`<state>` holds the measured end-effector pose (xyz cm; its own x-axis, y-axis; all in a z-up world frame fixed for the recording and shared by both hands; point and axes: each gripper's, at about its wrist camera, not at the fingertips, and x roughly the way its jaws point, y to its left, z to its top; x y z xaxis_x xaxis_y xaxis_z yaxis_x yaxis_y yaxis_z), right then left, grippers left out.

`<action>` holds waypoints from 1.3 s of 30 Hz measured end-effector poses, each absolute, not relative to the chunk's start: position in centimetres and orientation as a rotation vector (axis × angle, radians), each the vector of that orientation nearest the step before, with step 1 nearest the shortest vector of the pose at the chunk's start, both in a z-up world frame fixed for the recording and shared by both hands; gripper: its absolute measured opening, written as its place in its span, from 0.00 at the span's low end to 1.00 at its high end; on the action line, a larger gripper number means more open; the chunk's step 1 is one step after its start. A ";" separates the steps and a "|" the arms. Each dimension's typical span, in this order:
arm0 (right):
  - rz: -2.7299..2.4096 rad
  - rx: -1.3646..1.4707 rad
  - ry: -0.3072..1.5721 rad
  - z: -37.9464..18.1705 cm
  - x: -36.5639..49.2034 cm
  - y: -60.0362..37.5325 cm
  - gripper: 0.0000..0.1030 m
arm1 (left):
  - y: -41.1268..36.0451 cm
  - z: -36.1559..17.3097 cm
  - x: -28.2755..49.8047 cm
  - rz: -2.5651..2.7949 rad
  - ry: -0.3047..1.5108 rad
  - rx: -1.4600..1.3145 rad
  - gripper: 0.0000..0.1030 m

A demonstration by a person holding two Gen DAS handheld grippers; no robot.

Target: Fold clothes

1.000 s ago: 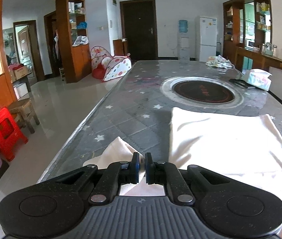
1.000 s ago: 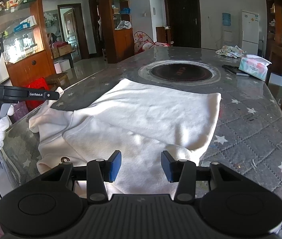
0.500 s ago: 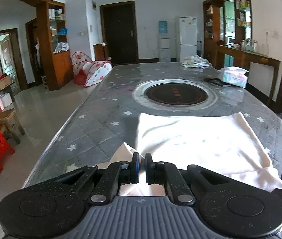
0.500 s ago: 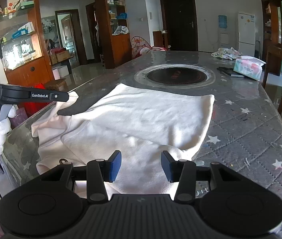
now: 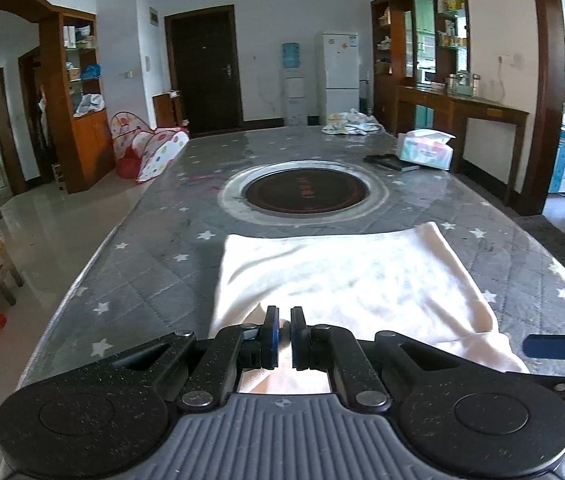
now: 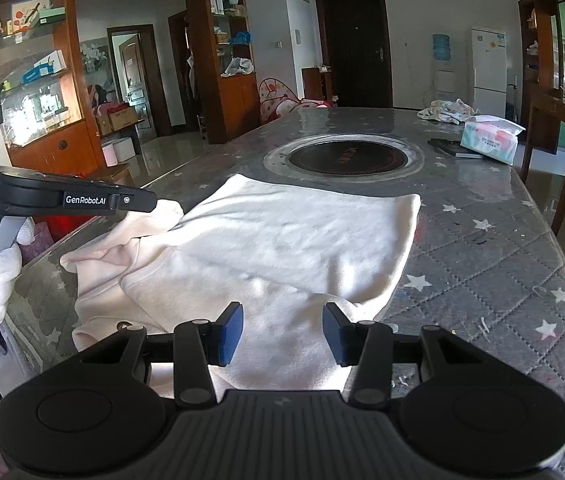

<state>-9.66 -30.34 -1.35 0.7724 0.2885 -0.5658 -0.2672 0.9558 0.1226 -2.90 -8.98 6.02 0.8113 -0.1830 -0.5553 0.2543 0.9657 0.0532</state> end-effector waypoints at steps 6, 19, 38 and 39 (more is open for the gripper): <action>0.296 0.034 0.624 -1.4 -9.6 -30.3 0.43 | -10.1 5.9 -3.3 -0.310 0.597 0.108 0.06; 0.303 0.001 0.661 -1.6 -8.7 -29.0 0.43 | -9.3 4.3 -4.2 -0.450 0.632 0.053 0.15; 0.498 0.011 0.814 -2.8 -1.9 -22.3 0.38 | 5.0 1.6 -5.4 -0.210 0.633 -0.062 0.42; 0.499 0.009 0.820 -3.0 -1.7 -22.0 0.38 | 5.3 1.4 -5.5 -0.205 0.638 -0.066 0.42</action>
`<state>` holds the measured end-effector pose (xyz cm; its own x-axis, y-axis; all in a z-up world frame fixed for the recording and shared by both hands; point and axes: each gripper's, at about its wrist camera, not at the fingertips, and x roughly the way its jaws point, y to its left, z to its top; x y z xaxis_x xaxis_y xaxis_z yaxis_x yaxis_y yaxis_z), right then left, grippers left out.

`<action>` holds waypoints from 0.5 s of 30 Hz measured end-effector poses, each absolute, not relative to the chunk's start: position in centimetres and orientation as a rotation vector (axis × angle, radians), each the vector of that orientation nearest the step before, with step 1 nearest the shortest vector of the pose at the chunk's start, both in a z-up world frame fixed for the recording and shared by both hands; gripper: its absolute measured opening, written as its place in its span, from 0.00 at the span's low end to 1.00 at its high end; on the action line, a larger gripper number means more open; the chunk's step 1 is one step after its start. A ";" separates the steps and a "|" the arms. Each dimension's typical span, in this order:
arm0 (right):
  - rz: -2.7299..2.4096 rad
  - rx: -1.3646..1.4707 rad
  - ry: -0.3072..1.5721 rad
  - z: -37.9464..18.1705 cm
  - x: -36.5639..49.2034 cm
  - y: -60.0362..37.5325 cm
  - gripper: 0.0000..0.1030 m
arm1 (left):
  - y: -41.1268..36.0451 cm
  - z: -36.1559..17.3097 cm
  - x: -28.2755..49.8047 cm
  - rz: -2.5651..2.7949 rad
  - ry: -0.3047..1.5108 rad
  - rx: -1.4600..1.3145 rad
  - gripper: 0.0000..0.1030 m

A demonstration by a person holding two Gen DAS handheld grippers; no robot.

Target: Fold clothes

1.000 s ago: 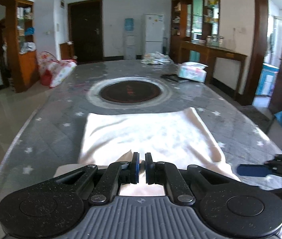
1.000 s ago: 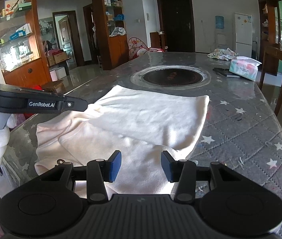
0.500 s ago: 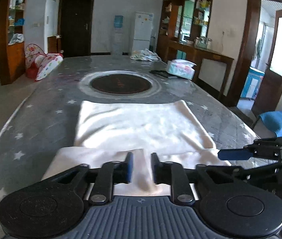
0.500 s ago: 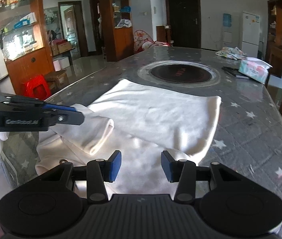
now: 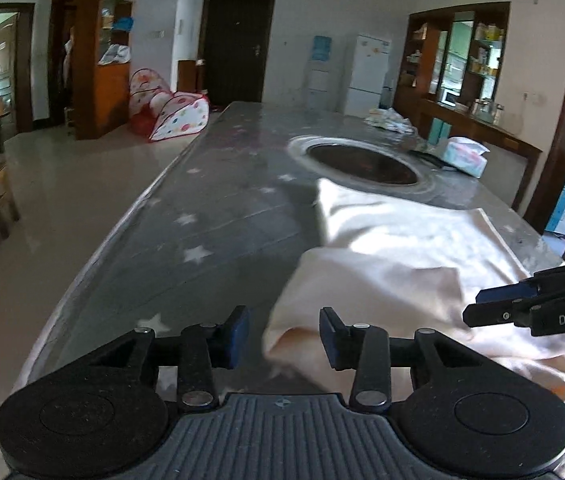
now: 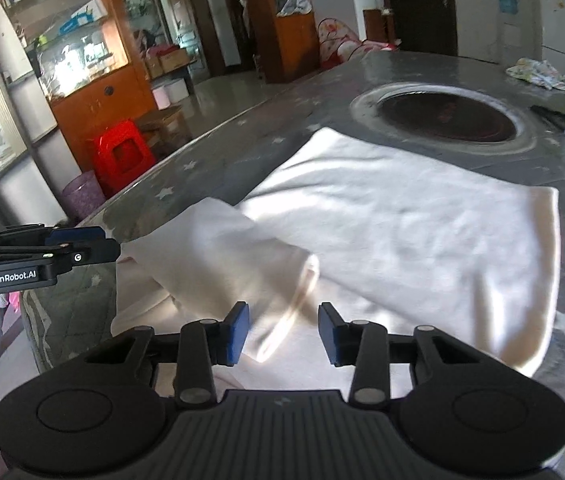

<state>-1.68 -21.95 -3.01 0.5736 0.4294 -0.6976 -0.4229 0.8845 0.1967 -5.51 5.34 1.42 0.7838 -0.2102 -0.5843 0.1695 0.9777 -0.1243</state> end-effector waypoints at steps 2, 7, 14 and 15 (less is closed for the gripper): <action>0.492 0.007 0.825 -3.3 -1.4 -21.5 0.37 | 5.7 1.1 -5.7 -0.208 0.643 -0.073 0.43; 0.478 -0.038 0.793 -3.0 -1.4 -20.6 0.07 | 5.8 0.8 -6.1 -0.226 0.647 -0.074 0.49; 0.460 -0.080 0.673 0.7 -2.6 -21.2 0.03 | 4.5 0.5 -6.5 -0.252 0.649 -0.050 0.57; 0.462 -0.088 0.655 1.5 -2.8 -21.3 0.03 | 4.2 0.5 -6.5 -0.255 0.649 -0.044 0.57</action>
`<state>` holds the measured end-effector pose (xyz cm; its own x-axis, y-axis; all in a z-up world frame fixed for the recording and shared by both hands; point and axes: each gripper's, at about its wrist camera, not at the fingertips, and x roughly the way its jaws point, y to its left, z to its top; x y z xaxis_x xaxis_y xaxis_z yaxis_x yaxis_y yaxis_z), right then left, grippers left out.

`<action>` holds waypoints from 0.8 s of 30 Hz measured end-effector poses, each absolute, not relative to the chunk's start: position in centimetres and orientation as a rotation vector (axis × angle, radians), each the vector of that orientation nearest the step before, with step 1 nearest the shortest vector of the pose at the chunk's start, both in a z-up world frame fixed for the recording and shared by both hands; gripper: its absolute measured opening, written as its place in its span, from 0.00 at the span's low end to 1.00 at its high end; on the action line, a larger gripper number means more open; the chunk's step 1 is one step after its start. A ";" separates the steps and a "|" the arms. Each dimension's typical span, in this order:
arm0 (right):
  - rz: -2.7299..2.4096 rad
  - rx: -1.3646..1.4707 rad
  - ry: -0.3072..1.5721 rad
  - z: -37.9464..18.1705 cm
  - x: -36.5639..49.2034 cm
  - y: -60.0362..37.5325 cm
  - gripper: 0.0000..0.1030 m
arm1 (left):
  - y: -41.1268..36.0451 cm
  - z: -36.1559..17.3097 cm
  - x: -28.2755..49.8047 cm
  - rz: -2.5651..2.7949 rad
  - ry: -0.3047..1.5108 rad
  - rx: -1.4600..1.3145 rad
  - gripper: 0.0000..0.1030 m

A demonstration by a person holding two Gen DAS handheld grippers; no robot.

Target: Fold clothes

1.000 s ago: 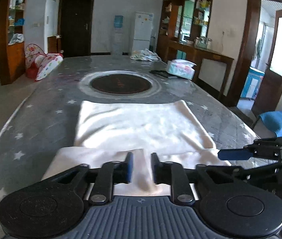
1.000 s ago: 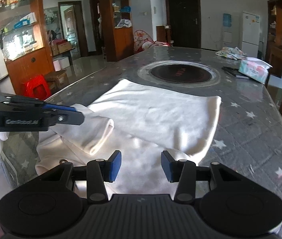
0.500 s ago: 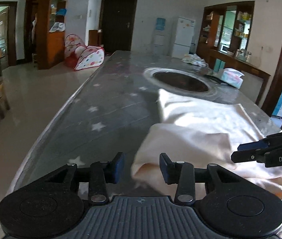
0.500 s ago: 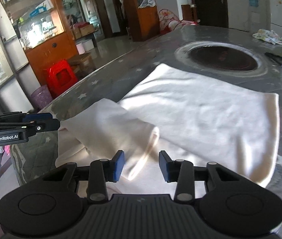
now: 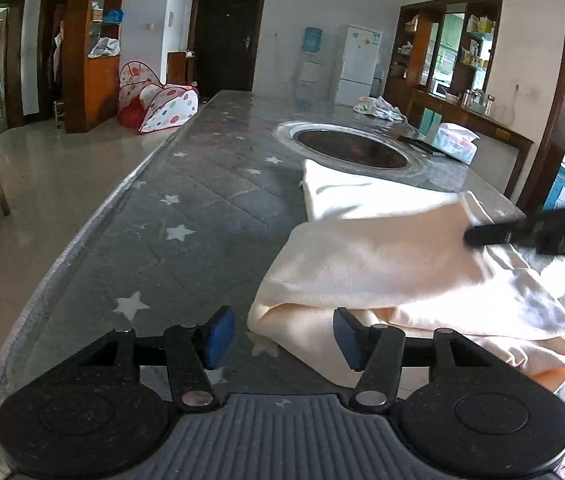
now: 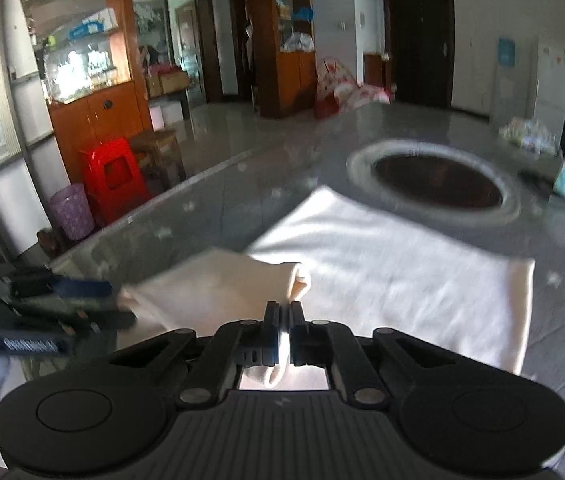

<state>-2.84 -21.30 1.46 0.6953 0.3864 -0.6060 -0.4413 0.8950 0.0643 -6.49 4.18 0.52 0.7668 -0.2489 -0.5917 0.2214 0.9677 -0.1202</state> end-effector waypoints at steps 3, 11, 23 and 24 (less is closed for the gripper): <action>0.467 -0.119 0.610 3.4 -3.3 -21.4 0.03 | 3.3 0.5 -6.5 -0.261 0.644 -0.016 0.57; 0.435 -0.170 0.499 7.9 -5.1 -22.9 0.03 | 2.2 -0.3 -6.5 -0.233 0.642 0.086 0.39; 0.298 -0.131 0.658 3.1 -7.3 -26.6 0.03 | 1.8 -0.2 -7.1 -0.274 0.614 0.149 0.32; 0.286 -0.119 0.686 2.3 -7.2 -26.8 0.03 | 1.8 -0.2 -7.2 -0.280 0.615 0.155 0.32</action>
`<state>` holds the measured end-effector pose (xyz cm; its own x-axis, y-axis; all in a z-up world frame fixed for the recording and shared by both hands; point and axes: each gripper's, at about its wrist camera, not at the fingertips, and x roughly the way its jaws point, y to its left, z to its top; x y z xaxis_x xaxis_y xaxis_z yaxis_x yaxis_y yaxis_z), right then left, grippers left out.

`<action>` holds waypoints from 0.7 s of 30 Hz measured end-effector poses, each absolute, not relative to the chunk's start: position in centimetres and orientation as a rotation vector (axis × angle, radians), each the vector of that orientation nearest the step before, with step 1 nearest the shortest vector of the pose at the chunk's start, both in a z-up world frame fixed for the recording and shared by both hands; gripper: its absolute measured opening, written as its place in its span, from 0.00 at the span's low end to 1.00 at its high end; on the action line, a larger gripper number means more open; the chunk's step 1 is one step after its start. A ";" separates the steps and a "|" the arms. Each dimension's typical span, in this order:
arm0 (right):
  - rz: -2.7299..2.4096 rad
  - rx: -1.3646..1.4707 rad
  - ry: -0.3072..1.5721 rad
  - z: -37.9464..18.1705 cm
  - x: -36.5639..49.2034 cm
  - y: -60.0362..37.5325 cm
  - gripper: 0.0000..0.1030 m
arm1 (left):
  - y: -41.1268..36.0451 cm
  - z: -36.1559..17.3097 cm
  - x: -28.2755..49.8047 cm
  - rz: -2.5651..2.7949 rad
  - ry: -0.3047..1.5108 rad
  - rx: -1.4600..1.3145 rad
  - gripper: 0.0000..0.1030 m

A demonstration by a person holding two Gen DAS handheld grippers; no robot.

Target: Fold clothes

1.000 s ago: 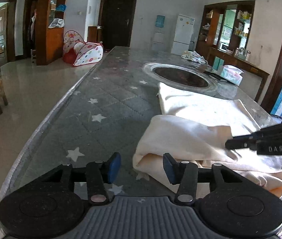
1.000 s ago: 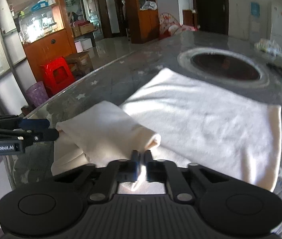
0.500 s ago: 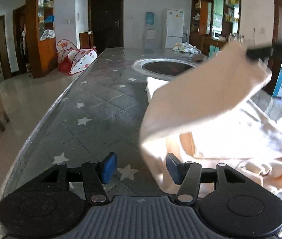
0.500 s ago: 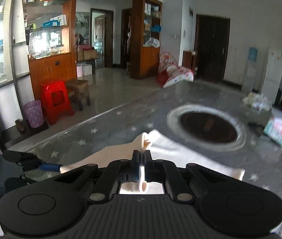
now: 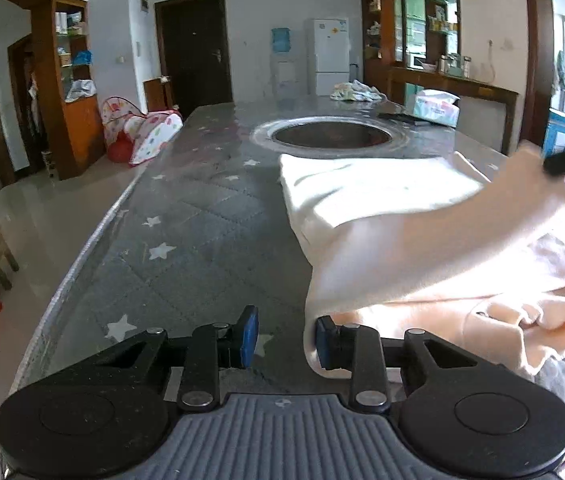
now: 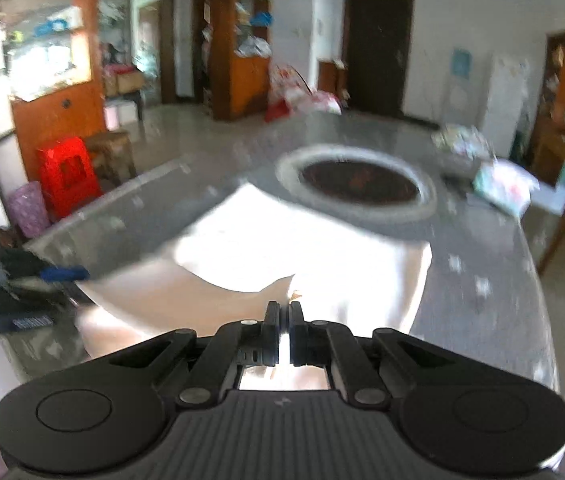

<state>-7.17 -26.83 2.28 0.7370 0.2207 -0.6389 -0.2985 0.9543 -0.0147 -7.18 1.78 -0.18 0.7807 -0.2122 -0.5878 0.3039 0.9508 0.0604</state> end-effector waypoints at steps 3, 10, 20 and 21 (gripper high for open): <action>0.270 -0.096 0.759 -0.2 -6.9 -27.3 0.03 | 1.8 -0.1 -7.5 -0.311 0.621 0.184 0.39; 0.268 -0.102 0.772 -0.5 -7.0 -28.0 0.07 | 3.6 1.6 -7.9 -0.395 0.628 0.163 0.43; 0.323 -0.096 0.722 -0.8 -4.9 -26.9 0.07 | 0.4 3.8 -3.3 -0.516 0.572 0.083 0.31; 0.330 -0.100 0.726 -1.1 -4.8 -26.7 0.07 | -0.2 3.6 -2.7 -0.537 0.572 0.083 0.32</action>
